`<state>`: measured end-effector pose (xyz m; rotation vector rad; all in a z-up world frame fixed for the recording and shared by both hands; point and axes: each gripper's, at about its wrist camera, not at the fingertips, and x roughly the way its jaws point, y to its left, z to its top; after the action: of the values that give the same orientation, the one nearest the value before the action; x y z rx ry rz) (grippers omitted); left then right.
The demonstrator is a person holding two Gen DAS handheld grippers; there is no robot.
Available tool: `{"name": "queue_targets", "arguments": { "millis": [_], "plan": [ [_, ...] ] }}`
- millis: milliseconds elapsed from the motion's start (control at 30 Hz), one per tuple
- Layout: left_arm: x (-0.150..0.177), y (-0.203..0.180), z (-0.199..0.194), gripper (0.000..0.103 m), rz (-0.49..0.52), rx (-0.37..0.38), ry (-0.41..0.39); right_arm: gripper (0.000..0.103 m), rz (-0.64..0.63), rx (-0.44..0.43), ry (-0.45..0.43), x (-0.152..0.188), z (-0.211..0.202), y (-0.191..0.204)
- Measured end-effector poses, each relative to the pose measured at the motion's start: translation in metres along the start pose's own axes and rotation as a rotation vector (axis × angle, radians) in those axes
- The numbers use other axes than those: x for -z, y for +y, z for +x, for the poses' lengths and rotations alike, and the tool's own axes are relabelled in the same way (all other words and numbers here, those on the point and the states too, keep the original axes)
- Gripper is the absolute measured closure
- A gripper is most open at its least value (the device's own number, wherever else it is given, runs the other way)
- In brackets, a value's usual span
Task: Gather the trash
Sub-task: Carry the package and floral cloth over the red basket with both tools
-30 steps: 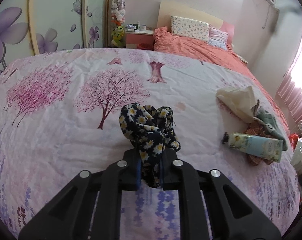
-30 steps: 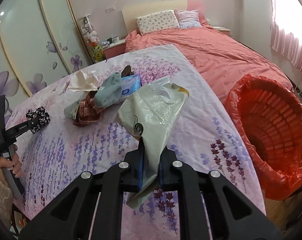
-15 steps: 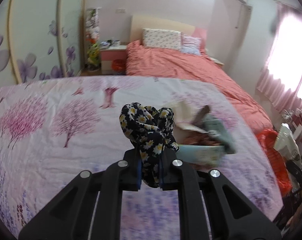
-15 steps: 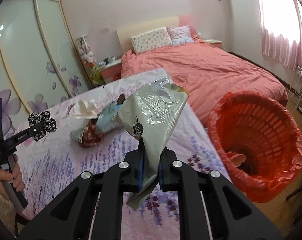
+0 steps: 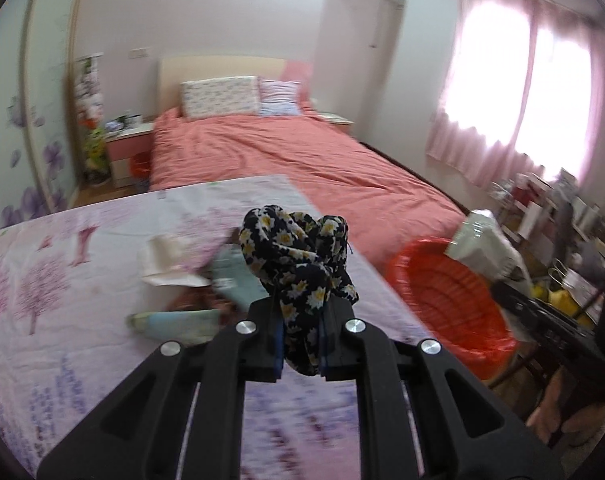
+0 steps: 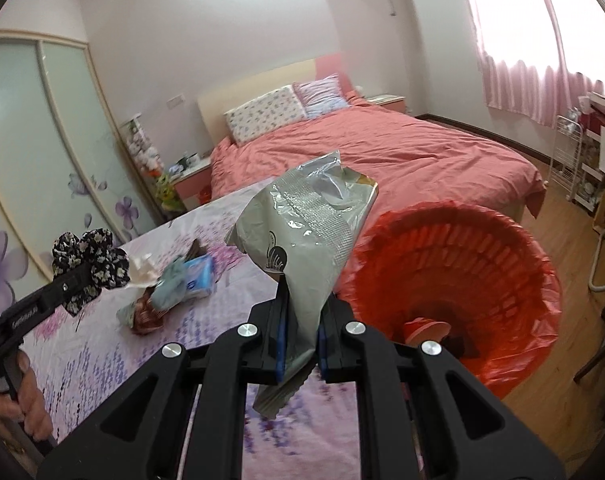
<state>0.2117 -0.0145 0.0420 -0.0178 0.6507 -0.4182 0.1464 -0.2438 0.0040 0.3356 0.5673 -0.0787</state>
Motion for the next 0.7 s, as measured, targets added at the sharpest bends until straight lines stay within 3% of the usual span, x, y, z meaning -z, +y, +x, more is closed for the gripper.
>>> {"name": "queue_targets", "arguments": {
  "millis": [333, 700],
  "plan": [
    [-0.002, -0.096, 0.043, 0.090, 0.075, 0.161, 0.041, 0.091, 0.095, 0.055, -0.036, -0.018, -0.005, -0.059],
    [0.006, -0.164, 0.109, 0.090, 0.137, 0.270, 0.123, 0.091, 0.205, 0.066, -0.023, -0.026, 0.015, -0.113]
  ]
}}
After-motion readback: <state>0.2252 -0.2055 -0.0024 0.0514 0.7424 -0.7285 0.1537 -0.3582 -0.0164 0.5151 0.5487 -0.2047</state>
